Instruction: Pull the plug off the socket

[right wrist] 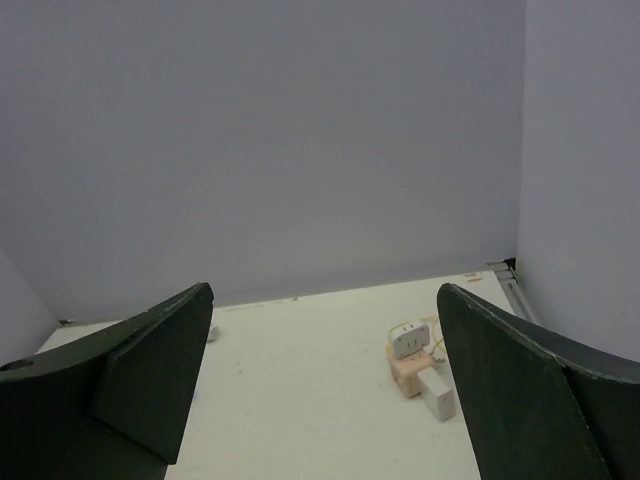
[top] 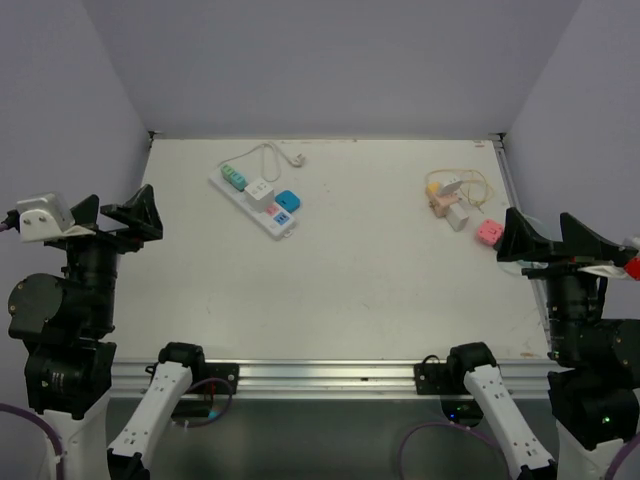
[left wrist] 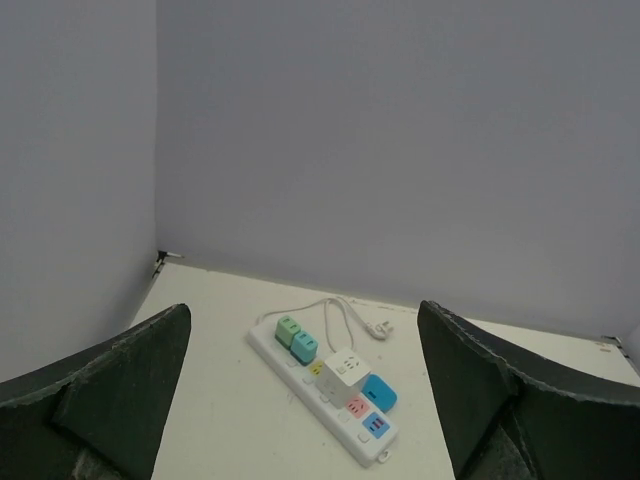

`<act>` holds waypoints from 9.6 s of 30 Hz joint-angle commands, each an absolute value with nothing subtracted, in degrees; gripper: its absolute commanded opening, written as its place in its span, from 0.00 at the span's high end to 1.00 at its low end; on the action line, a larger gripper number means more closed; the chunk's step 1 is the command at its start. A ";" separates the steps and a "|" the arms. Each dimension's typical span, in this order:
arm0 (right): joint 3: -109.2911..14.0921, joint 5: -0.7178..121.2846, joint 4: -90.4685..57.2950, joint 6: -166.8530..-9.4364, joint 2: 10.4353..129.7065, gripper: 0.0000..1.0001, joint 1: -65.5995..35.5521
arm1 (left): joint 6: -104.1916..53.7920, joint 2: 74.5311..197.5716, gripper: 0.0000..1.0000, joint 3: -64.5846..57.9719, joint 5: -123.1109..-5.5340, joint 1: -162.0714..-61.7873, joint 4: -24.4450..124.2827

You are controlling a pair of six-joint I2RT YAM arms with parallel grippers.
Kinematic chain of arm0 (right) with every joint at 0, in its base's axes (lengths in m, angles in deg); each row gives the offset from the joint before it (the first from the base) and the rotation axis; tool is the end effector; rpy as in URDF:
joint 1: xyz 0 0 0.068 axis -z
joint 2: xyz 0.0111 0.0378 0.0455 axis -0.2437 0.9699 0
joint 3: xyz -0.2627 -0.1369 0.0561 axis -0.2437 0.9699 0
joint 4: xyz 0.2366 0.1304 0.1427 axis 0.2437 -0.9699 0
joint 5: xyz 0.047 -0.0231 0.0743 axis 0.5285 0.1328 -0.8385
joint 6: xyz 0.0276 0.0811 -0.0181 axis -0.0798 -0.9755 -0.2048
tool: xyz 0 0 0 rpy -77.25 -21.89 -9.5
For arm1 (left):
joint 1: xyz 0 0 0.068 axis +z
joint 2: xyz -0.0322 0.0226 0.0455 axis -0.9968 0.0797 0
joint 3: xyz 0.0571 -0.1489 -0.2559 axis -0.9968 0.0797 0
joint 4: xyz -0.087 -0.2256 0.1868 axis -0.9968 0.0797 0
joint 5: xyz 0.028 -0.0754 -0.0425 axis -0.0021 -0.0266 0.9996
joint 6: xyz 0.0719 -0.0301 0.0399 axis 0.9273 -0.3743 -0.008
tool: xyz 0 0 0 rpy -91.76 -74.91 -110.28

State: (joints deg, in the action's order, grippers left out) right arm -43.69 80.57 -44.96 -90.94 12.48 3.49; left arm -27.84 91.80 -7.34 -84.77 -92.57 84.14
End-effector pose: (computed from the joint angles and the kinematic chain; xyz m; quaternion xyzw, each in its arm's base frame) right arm 0.0440 -0.0089 0.5374 0.0847 0.5760 0.0796 0.8091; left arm 0.0798 0.0064 0.5477 -0.1211 0.6132 -0.0792 0.7766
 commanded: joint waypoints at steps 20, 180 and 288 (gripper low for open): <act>-29.98 83.13 -45.34 -102.59 18.34 0.01 3.20 | -32.34 93.60 0.00 3.72 -85.95 -92.64 82.79; -11.69 63.36 11.08 -114.29 80.83 1.00 -37.84 | -81.30 132.01 0.02 52.07 -78.38 -122.52 20.74; -22.14 82.97 -9.85 -103.04 81.17 1.00 -12.97 | -67.76 112.24 1.00 55.76 -79.35 -123.13 28.64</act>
State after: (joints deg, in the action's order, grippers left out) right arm -17.66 85.62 -16.35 -104.27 78.59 -14.87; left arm -69.30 115.19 55.04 -81.71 -122.97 29.43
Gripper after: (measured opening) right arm 0.370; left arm 0.645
